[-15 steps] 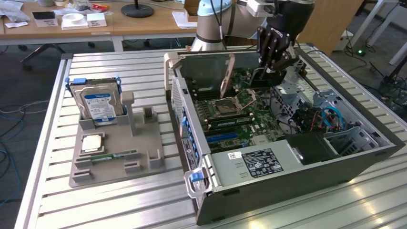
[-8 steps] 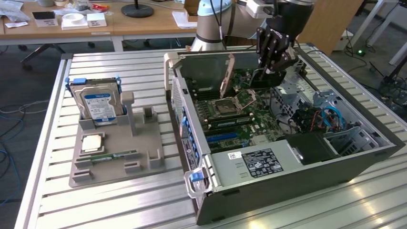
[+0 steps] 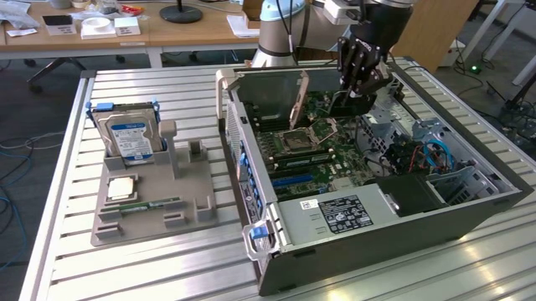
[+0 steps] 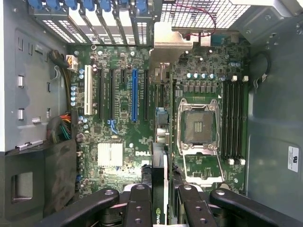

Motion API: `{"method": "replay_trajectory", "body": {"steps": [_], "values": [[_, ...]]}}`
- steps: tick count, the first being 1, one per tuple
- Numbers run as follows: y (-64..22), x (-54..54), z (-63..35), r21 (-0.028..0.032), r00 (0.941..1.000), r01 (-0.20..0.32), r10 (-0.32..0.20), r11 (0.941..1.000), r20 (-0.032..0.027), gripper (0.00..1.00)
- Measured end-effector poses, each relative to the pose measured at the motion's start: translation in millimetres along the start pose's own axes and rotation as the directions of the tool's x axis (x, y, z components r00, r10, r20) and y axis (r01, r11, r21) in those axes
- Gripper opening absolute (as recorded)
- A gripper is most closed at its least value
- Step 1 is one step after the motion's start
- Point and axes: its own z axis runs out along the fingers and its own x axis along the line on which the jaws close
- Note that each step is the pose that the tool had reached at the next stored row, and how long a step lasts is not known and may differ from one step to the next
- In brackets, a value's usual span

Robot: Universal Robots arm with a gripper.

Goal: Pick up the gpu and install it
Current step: 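Insert the gpu into the slot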

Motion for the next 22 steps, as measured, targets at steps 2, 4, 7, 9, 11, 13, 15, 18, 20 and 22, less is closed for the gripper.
{"method": "replay_trajectory", "body": {"steps": [2, 4, 7, 9, 11, 13, 15, 18, 20, 22], "values": [[0.2, 0.0, 0.2, 0.0, 1.0, 0.0, 0.0, 1.0, -0.0019, 0.26], [0.2, 0.0, 0.2, -0.0001, 1.0, 0.0, 0.0, 1.0, -0.0031, 0.26], [0.2, -0.1, 0.3, 0.0, 1.0, 0.0, 0.0, 1.0, -0.0032, 0.26], [0.2, -0.1, 0.4, 0.0, 1.0, 0.0, 0.0, 1.0, -0.0031, 0.26], [0.4, -0.1, 1.4, 0.0008, 1.0, 0.0, 0.0, 1.0, -0.0029, 0.26], [0.5, 0.0, 3.0, 0.0032, 1.0, 0.0, 0.0, 1.0, -0.003, 0.26], [0.5, 0.7, 4.6, 0.0053, 1.0, 0.002, -0.002, 1.0, -0.0031, 0.26], [1.1, 2.5, 6.7, 0.0094, 1.0, 0.004, -0.004, 0.9999, -0.0034, 0.26], [1.6, 5.0, 7.4, 0.0114, 1.0, 0.006, -0.006, 0.9999, -0.0033, 0.26], [2.2, 7.8, 8.1, 0.0131, 1.0, 0.008, -0.008, 0.9999, -0.0033, 0.26]]}}
